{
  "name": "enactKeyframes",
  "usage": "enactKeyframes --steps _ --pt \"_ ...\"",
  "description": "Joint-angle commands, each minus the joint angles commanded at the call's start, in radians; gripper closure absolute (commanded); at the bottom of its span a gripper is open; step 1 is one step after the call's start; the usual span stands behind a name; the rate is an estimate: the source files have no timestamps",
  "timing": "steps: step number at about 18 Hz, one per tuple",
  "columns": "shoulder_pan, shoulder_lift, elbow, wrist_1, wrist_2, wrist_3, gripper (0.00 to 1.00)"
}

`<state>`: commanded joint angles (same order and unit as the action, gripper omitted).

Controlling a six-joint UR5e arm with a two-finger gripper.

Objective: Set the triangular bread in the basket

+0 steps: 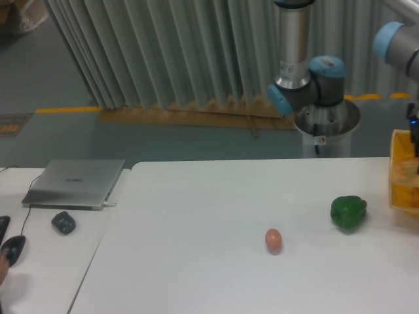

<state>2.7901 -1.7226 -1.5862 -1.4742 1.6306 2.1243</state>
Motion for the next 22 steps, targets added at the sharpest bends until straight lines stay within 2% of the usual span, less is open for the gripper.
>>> enactKeyframes --steps 5,12,14,16,17,18,19,20,22 --pt "0.101 -0.006 0.009 0.005 -0.003 0.201 0.61" --pt "0.203 -0.06 0.07 0.012 -0.003 0.42 0.61" --pt "0.209 -0.069 0.074 0.063 -0.002 0.482 0.6" --pt "0.221 -0.068 0.069 0.072 -0.003 0.499 0.57" --pt "0.221 -0.068 0.069 0.072 -0.005 0.497 0.5" --pt "0.221 -0.068 0.069 0.072 -0.005 0.491 0.35" --pt "0.221 -0.068 0.066 0.072 -0.006 0.488 0.13" --pt "0.221 -0.066 0.066 0.072 -0.006 0.485 0.0" --pt "0.221 -0.064 0.068 0.078 -0.009 0.483 0.0"
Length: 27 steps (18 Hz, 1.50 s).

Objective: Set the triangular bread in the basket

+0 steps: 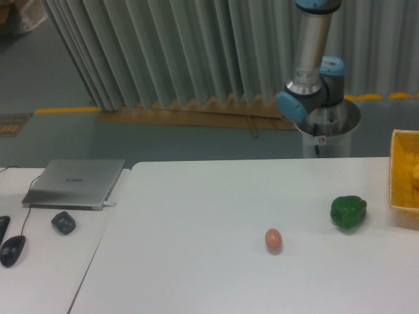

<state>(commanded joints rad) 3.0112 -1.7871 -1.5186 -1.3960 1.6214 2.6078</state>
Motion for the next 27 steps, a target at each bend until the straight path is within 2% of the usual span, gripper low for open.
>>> enactKeyframes --steps 6,10,16,22,27 --pt "0.008 0.005 0.008 0.0 -0.07 -0.023 0.0" --pt "-0.017 0.018 0.005 -0.002 -0.113 -0.08 0.0" --pt "-0.15 0.058 -0.002 -0.005 -0.103 -0.336 0.0" --pt "-0.325 0.074 -0.015 -0.002 -0.1 -0.651 0.0" --pt "-0.425 0.081 -0.035 0.005 -0.101 -0.859 0.0"
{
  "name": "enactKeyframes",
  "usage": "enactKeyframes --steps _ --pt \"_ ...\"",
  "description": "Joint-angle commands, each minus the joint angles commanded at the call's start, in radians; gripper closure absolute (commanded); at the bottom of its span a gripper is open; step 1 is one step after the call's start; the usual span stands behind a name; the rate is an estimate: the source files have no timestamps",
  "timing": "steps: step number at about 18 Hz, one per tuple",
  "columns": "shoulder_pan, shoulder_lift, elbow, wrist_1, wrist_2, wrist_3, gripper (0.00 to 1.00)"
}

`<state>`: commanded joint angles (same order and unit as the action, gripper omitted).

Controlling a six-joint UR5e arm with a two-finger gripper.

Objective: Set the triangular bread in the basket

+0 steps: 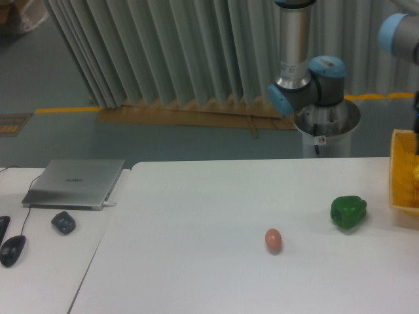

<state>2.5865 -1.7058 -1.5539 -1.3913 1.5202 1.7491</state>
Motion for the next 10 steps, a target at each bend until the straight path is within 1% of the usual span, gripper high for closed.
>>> enactKeyframes --steps 3,5,6,8,10 --pt "-0.054 -0.008 0.0 0.023 0.002 -0.103 0.0" --pt "-0.103 -0.015 -0.003 0.049 0.018 -0.187 0.0" --pt "-0.141 -0.023 -0.009 0.054 0.038 -0.239 0.0" --pt "-0.186 -0.034 -0.015 0.067 0.078 -0.266 0.0" --pt "-0.198 -0.035 -0.015 0.068 0.093 -0.266 0.0"
